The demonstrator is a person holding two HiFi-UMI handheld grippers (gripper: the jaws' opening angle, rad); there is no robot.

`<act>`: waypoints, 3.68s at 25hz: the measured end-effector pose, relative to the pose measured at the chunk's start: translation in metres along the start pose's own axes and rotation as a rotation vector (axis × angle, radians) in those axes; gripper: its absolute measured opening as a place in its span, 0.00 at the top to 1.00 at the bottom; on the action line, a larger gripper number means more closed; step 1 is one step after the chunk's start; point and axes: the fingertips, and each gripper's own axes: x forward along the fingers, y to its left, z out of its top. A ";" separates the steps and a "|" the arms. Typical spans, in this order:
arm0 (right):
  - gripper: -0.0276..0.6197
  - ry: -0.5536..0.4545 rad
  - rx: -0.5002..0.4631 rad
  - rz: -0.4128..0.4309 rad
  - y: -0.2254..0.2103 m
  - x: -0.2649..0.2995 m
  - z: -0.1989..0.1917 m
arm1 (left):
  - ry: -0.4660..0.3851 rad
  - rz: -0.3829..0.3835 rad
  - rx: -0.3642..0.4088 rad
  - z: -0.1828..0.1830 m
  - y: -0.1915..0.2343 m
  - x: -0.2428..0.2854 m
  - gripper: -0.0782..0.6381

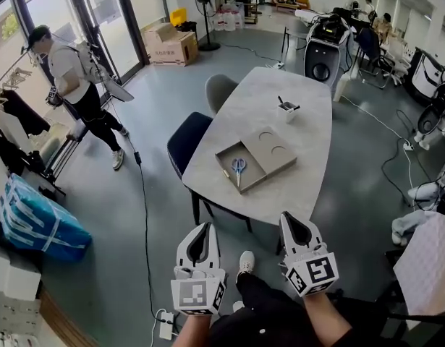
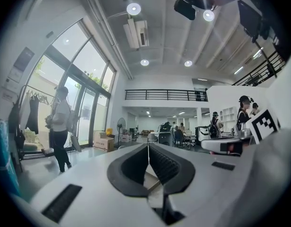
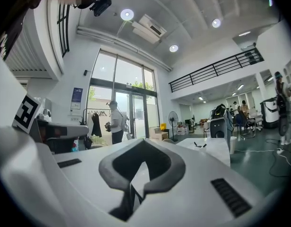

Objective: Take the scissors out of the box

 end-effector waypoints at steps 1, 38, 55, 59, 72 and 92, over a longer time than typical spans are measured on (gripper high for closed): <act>0.96 0.002 0.002 0.000 -0.001 0.009 -0.001 | 0.004 0.001 -0.001 -0.001 0.005 0.007 0.87; 0.96 0.049 0.018 0.033 -0.092 0.235 0.005 | 0.048 0.014 -0.018 0.007 0.083 0.235 0.87; 0.96 0.055 0.019 -0.111 -0.109 0.272 0.008 | 0.076 -0.142 -0.009 0.007 0.102 0.297 0.87; 0.96 0.077 0.027 -0.156 -0.117 0.279 -0.005 | 0.095 -0.188 -0.010 -0.004 0.103 0.317 0.87; 0.96 0.171 0.072 -0.320 -0.151 0.267 -0.037 | 0.179 -0.354 -0.021 -0.035 0.080 0.366 0.87; 0.86 0.592 0.215 -0.236 -0.120 0.331 -0.197 | 0.390 -0.407 -0.012 -0.138 0.109 0.387 0.87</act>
